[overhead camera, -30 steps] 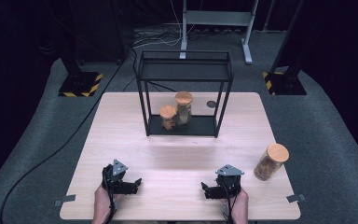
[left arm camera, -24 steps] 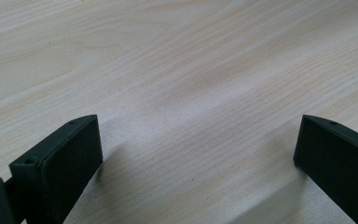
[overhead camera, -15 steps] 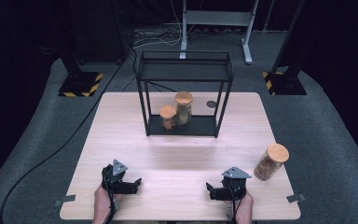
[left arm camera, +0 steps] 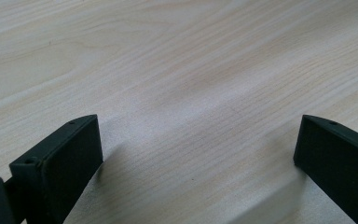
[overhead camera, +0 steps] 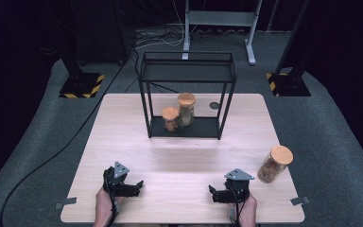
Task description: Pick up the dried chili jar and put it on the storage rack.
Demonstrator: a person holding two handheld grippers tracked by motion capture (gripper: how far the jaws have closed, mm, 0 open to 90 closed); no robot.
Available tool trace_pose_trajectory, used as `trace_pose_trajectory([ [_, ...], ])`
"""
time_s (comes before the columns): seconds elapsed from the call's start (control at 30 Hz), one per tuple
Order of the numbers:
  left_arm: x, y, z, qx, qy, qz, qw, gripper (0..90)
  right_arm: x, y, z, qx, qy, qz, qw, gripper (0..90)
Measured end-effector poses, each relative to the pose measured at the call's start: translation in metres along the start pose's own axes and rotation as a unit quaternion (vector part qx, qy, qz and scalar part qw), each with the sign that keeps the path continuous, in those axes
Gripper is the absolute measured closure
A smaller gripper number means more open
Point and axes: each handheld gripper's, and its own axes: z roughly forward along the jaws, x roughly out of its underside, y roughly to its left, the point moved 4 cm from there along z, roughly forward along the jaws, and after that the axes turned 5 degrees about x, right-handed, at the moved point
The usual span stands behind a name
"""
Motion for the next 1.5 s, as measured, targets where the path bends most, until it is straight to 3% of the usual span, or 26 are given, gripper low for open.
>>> trace_pose_trajectory([
  [0.33, 0.0, 0.0, 0.0, -0.002, -0.001, 0.001, 1.0, 0.5, 0.001, -0.002, 0.0, -0.011, 0.01, 0.006, 0.9999, 0.2],
  [0.57, 0.0, 0.0, 0.0, -0.002, -0.001, 0.001, 1.0, 0.5, 0.006, -0.011, -0.007, 0.0, 0.015, 0.014, 0.9998, 0.4],
  [0.87, 0.0, -0.001, 0.0, -0.003, 0.0, 0.003, 1.0, 0.5, 0.023, -0.031, -0.026, 0.037, 0.024, 0.026, 0.9987, 0.3],
  [1.23, 0.0, -0.001, 0.0, -0.005, -0.001, 0.005, 1.0, 0.5, 0.037, -0.064, -0.049, 0.086, 0.022, 0.051, 0.9948, 0.4],
  [1.5, 0.0, -0.001, -0.001, -0.006, -0.001, 0.006, 1.0, 0.5, 0.04, -0.08, -0.058, 0.103, 0.011, 0.071, 0.9921, 0.0],
])
